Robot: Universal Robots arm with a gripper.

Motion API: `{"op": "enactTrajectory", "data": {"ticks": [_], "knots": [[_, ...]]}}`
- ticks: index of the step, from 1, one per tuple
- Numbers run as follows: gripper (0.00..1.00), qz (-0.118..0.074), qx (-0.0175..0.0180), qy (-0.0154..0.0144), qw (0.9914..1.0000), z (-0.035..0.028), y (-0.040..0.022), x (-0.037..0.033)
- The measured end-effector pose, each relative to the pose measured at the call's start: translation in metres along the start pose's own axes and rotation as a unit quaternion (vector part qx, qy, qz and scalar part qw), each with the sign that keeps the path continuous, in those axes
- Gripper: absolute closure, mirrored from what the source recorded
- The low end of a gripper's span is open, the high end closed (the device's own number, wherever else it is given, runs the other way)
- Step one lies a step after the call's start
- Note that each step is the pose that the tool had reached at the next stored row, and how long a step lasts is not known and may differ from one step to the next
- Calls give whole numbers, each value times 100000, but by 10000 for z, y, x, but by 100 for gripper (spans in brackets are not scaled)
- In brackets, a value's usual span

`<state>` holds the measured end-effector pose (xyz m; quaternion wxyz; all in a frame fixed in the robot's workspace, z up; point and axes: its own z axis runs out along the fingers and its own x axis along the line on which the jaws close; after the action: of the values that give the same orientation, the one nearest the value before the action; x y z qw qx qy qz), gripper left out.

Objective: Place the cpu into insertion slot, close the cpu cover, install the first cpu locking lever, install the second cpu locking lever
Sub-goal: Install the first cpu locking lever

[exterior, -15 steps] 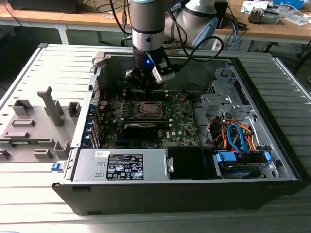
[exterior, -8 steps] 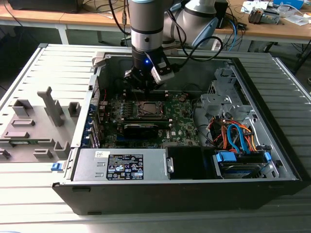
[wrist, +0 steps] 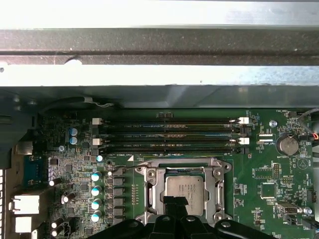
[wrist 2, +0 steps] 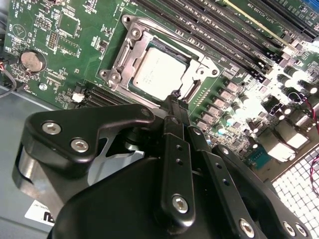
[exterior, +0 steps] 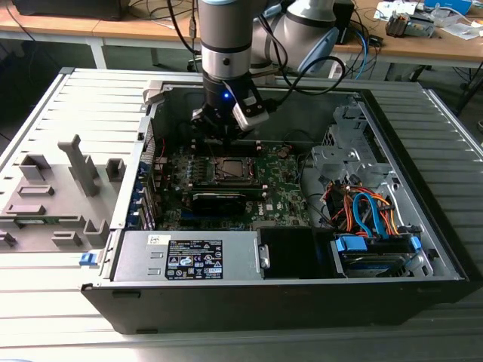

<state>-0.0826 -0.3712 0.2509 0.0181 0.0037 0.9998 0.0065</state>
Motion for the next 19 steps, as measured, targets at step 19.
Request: {"op": "enactTrajectory", "data": {"ticks": [19], "knots": [[89, 3, -1, -1, 100000, -3, 37, 28]]}}
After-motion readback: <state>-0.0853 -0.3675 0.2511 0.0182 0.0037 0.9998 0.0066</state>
